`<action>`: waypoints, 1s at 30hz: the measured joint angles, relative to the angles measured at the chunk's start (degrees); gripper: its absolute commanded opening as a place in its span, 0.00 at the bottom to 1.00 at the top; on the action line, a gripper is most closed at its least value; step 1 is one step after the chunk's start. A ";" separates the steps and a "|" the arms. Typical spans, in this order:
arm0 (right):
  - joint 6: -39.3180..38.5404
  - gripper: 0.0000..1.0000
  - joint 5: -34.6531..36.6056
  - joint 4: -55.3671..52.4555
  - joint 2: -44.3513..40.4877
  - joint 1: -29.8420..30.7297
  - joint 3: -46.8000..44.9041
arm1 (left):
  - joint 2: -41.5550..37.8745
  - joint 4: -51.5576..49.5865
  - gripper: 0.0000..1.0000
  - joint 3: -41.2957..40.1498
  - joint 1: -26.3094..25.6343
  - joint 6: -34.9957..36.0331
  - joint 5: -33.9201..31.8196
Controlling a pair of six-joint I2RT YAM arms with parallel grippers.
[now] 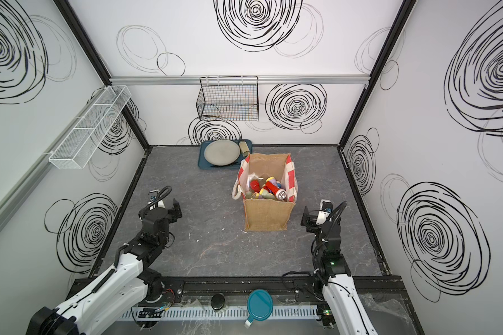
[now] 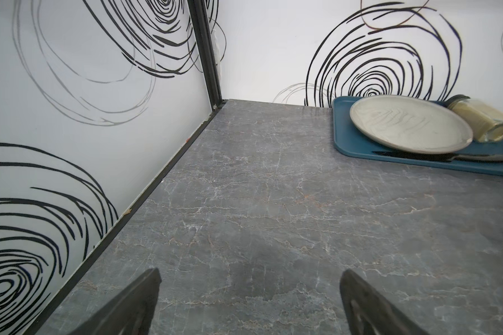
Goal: Put the flashlights into the tote bags
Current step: Reset both arms
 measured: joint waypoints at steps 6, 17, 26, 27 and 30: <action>-0.83 1.00 -0.55 3.63 2.80 -0.74 -0.37 | 1.46 7.80 0.99 -6.25 1.01 1.92 -0.26; -1.75 1.00 -1.46 12.98 23.06 -3.06 2.80 | 18.45 27.04 0.99 -5.66 3.69 5.55 3.54; -1.31 1.00 -4.94 24.81 38.91 -6.47 8.13 | 30.60 41.77 0.99 -1.97 7.10 8.59 8.94; -1.27 1.00 -5.46 26.62 40.70 -6.80 8.50 | 32.04 43.98 0.99 -1.73 7.52 8.81 9.62; -1.03 1.00 -7.13 29.90 46.38 -7.45 10.75 | 37.11 49.79 0.99 -1.60 8.50 9.05 10.93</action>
